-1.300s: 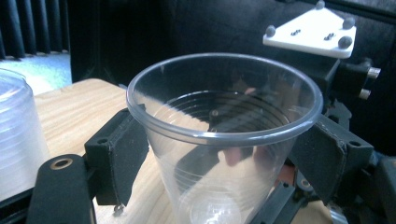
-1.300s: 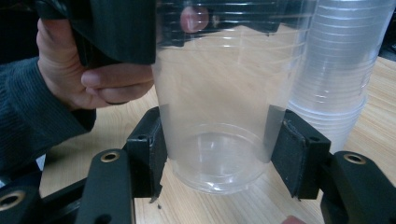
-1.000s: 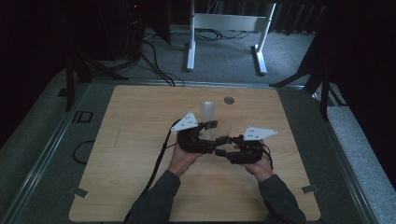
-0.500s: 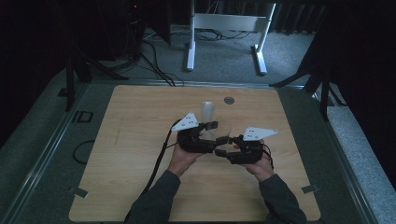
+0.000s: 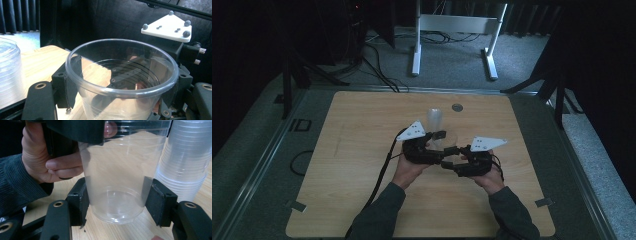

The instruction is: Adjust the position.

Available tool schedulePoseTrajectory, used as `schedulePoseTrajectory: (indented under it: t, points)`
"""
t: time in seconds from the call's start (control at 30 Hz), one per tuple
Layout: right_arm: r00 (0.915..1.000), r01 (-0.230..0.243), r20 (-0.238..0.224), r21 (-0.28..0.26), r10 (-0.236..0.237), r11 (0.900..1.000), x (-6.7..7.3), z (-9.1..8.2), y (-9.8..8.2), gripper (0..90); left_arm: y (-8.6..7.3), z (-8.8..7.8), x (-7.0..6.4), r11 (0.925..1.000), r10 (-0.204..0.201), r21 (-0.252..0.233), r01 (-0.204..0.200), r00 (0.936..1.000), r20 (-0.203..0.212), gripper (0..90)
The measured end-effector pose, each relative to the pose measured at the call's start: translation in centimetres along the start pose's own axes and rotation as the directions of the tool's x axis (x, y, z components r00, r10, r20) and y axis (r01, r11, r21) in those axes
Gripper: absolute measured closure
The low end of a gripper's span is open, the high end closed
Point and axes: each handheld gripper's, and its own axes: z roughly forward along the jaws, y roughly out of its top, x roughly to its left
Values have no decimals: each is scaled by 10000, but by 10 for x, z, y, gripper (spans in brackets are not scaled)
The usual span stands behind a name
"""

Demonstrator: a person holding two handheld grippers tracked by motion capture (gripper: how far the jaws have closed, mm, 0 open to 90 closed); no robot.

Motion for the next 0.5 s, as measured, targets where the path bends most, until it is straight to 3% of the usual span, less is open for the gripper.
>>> schedulePoseTrajectory:
  t: [0.23,0.5]
  points:
    - [9998,32,210,232,-37,9997,-1,0,0,297,0,-1,0,9999,171,26,-170,9997,-173,272]
    - [9977,45,671,418,-73,9991,-2,-5,-2,254,-2,-3,1,9997,235,-12,-236,9989,-393,272]
